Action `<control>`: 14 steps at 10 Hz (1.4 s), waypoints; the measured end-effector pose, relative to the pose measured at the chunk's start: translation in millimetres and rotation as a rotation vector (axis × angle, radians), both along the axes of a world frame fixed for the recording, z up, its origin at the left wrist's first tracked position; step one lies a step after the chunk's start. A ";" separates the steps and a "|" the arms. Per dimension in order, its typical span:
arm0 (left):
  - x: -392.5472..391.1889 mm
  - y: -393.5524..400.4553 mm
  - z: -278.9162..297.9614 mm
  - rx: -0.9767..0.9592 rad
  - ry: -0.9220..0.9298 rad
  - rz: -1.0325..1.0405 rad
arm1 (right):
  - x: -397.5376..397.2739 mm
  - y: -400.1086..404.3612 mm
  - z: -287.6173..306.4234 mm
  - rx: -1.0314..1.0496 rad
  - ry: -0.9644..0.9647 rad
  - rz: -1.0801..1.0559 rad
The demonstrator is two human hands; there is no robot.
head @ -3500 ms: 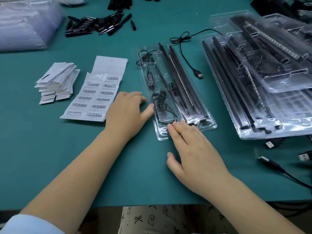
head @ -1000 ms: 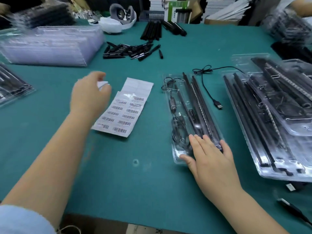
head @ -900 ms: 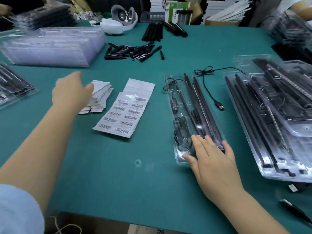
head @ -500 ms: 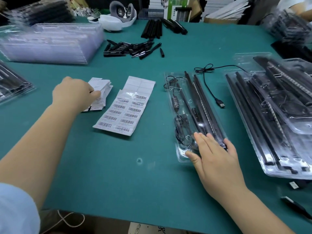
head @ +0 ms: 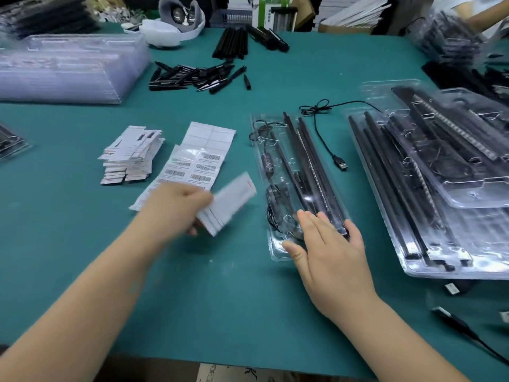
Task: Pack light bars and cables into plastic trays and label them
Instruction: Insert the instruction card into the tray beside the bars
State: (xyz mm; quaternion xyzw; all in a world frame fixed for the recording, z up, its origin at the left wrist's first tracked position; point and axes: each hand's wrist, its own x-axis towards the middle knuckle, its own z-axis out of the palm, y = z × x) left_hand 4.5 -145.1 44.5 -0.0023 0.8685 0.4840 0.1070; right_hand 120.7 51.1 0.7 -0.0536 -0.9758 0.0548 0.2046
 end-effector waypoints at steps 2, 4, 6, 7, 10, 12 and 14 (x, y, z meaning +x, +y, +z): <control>29.5 37.7 -21.1 0.324 -0.377 -0.058 | -0.1 -0.9 -1.1 0.010 0.031 0.003; 38.5 35.9 -26.5 0.233 -0.162 -0.003 | -0.2 -0.4 -1.0 0.016 0.039 0.008; 33.1 39.5 -33.0 0.112 -0.095 -0.058 | -0.8 -0.3 -2.5 0.016 0.049 0.014; 25.9 49.0 -32.5 0.072 -0.029 -0.063 | -1.6 -0.3 -2.4 0.019 0.050 0.009; 21.1 50.3 -34.3 0.233 -0.010 0.018 | -0.8 -0.1 -2.2 0.008 0.013 0.010; 19.7 43.4 -41.8 0.264 -0.087 0.012 | -0.5 -0.6 -1.2 0.012 0.002 0.012; 18.9 49.3 -39.8 0.317 -0.200 -0.008 | -0.1 -0.6 -1.4 0.011 -0.011 0.013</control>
